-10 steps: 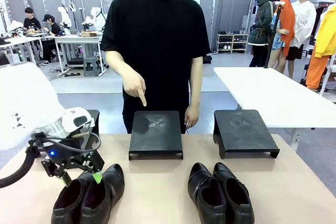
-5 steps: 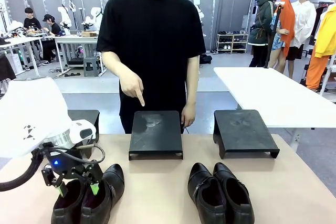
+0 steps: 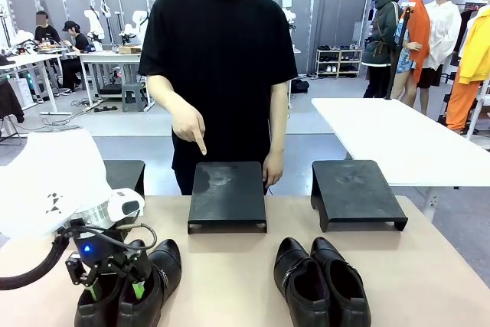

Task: Place the shoes on the stand as instructed by the person.
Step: Pick up one pair of Shoes and place it on the Shoes Stand indicated by the person.

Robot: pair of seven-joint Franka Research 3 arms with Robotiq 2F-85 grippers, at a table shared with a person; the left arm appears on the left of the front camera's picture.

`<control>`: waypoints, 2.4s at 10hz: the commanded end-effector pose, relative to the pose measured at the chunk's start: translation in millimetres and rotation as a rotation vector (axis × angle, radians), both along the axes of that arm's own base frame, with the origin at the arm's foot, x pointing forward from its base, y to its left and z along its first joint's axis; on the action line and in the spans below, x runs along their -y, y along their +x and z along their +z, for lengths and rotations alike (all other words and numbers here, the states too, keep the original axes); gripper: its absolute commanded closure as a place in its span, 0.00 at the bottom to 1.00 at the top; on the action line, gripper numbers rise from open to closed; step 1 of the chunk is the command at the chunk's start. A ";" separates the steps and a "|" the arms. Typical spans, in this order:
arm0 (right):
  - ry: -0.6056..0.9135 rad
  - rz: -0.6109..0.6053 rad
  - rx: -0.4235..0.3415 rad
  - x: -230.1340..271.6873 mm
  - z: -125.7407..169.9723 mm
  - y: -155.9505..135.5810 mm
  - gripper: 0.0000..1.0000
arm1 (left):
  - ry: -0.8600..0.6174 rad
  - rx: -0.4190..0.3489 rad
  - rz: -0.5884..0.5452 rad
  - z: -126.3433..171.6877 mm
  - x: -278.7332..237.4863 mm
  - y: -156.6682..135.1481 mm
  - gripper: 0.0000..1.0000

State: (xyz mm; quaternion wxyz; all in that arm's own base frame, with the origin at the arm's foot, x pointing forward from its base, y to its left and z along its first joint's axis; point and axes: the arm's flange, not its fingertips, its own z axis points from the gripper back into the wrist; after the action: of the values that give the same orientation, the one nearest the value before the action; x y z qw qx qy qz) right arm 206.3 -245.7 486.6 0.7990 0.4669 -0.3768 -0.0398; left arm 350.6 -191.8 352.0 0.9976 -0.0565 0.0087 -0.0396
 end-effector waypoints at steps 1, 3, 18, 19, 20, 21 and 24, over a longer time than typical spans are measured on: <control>-0.002 0.004 0.024 0.8 -0.3 0.1 0.00 | 0.014 0.030 -0.008 -17.9 -18.7 -31.6 0.96; -0.002 0.004 0.024 0.8 -0.3 0.1 0.00 | 0.022 0.019 -0.014 -19.1 -19.2 -30.7 1.00; -0.002 0.004 0.024 0.8 -0.3 0.1 0.00 | -0.037 0.143 -0.002 154.4 -3.2 -14.6 1.00; -0.002 0.004 0.024 0.8 -0.3 0.1 0.00 | -0.057 0.155 -0.085 158.8 -8.9 -19.4 1.00; -0.002 0.004 0.024 0.8 -0.3 0.1 0.00 | -0.041 0.137 0.008 152.8 -4.4 -16.1 1.00; -0.002 0.004 0.024 0.8 -0.3 0.1 0.00 | -0.041 0.137 0.008 152.8 -4.4 -16.1 1.00; -0.002 0.004 0.024 0.8 -0.3 0.1 0.00 | -0.041 0.137 0.008 152.8 -4.4 -16.1 1.00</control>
State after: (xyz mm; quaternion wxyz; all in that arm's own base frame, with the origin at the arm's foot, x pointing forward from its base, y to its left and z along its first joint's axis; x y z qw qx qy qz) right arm 206.4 -245.7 486.4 0.7991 0.4670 -0.3767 -0.0398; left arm 334.5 -186.2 497.5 0.9948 -0.0714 -0.0535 -0.0487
